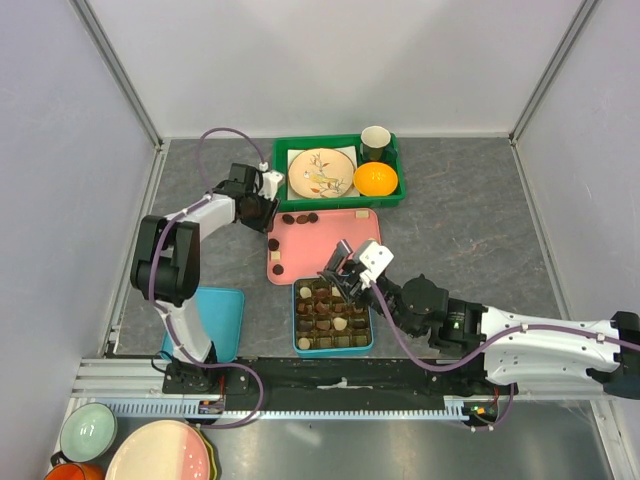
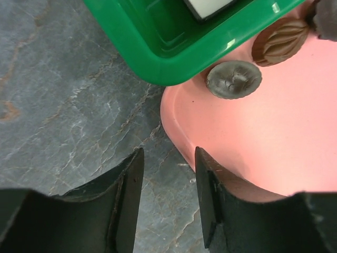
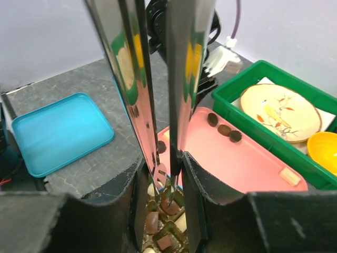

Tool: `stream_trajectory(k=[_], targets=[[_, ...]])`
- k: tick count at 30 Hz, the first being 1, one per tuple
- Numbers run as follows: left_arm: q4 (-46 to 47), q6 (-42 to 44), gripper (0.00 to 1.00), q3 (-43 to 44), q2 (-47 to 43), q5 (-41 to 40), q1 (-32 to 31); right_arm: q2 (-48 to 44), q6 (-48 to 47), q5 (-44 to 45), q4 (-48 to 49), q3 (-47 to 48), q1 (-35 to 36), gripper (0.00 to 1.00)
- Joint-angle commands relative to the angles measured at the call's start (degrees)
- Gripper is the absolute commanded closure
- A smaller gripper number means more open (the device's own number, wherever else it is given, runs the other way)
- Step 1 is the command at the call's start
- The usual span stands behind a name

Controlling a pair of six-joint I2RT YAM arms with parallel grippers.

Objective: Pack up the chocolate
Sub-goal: Adjust the plate at the center of the board, then move the packing box to the center of the board.

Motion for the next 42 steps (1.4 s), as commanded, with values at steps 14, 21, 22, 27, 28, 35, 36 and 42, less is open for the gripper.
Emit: stream_trajectory(k=[14, 21, 22, 27, 28, 35, 36, 42], targets=[[1.8, -5.71, 0.93, -0.73, 2.3, 5.8, -4.18, -1.22, -1.17, 1.69, 2.29, 0.97, -5.28, 0.68], [0.21, -9.48, 0.86, -3.55, -0.7, 6.42, -5.15, 0.54, -0.2, -2.17, 3.07, 0.18, -9.06, 0.68], [0.13, -10.27, 0.86, -3.99, -0.96, 6.24, -5.15, 0.97, 0.23, -2.62, 3.6, 0.09, -9.32, 0.68], [0.04, -15.02, 0.69, -4.0, -2.28, 6.33, -5.24, 4.4, 0.68, -3.94, 5.36, -1.14, -11.17, 0.68], [-0.05, -15.11, 0.69, -3.91, -2.54, 6.5, -5.41, 5.01, 1.03, -4.72, 6.32, -1.58, -11.6, 0.68], [-1.89, -16.34, 0.58, -4.87, -6.58, 8.16, -5.06, 12.92, 2.7, -8.94, 13.79, -3.17, -17.75, 0.68], [-2.33, -16.17, 0.58, -5.22, -7.11, 8.52, -4.89, 14.24, 2.61, -9.3, 14.58, -2.73, -18.54, 0.67], [-5.32, -12.22, 0.58, -6.46, -11.15, 13.18, -4.36, 24.26, 4.81, -13.51, 22.4, -0.79, -24.96, 0.59]])
